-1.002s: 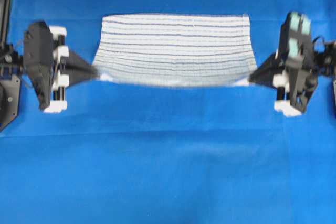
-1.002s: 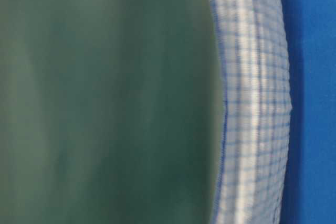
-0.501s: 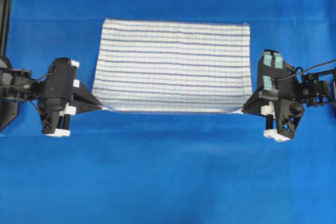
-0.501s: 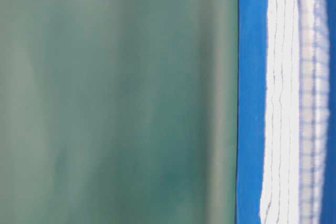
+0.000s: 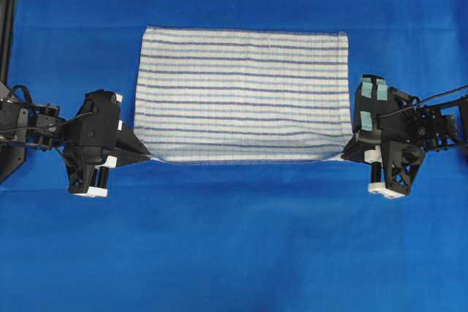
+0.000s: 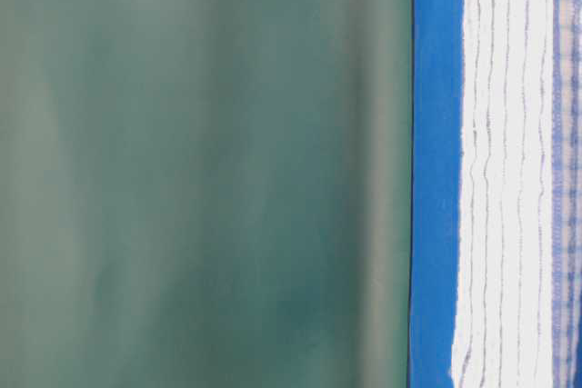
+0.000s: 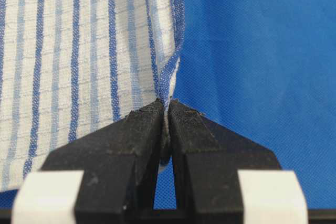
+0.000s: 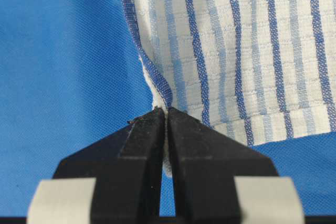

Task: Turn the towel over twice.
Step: 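Swing the held edge back and lay the towel flat, then open both grippers and withdraw them sideways from the towel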

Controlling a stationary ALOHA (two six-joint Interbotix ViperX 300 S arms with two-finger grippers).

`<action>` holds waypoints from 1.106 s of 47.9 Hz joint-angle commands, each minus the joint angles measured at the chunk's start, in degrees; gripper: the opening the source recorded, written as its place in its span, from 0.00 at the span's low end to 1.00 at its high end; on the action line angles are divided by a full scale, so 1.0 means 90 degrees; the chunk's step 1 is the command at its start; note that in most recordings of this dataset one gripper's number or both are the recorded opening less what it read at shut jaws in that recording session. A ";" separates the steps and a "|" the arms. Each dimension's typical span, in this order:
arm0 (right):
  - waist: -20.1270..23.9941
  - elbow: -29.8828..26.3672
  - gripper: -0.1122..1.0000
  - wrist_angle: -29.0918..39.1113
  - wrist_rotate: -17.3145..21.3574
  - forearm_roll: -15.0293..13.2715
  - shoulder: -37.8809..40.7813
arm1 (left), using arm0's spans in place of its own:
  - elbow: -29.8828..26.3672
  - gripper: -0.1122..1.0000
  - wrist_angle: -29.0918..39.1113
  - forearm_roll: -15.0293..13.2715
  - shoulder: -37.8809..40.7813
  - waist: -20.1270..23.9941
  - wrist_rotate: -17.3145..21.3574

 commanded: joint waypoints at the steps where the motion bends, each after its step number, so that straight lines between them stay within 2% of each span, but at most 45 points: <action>1: 0.0029 -0.0098 0.13 -0.0010 0.0000 0.0000 -0.0039 | -0.0088 0.12 -0.0029 -0.0020 -0.0039 -0.0029 0.0000; 13: 0.0029 -0.0146 0.14 -0.0039 0.0000 0.0000 -0.0049 | -0.0098 0.13 -0.0020 -0.0010 -0.0098 -0.0029 0.0000; 16: 0.0029 -0.0176 0.26 -0.0010 0.0000 0.0000 -0.0049 | -0.0127 0.17 0.0000 -0.0020 -0.0176 -0.0020 0.0000; 20: 0.0029 -0.0225 0.49 0.0010 0.0000 0.0000 -0.0049 | -0.0156 0.35 0.0049 -0.0020 -0.0293 -0.0020 0.0000; 24: 0.0029 -0.0283 0.68 0.0049 -0.0020 -0.0020 -0.0068 | -0.0176 0.57 0.0137 -0.0020 -0.0459 -0.0020 0.0010; 27: 0.0029 -0.0332 0.71 0.0098 -0.0049 -0.0029 -0.0098 | -0.0176 0.75 0.0244 -0.0010 -0.0605 -0.0020 0.0020; 31: 0.0029 -0.0400 0.66 0.0166 -0.0078 -0.0029 -0.0186 | -0.0195 0.89 0.0420 -0.0020 -0.0859 -0.0020 0.0029; 40: 0.0020 -0.0508 0.66 0.0215 -0.0098 -0.0313 -0.0586 | -0.0215 0.84 0.0547 -0.0020 -0.1406 -0.0020 0.0059; 53: -0.0176 -0.0488 0.66 0.0078 -0.0098 -0.1045 -0.1602 | -0.0195 0.84 0.0420 -0.0010 -0.2246 0.0391 0.0176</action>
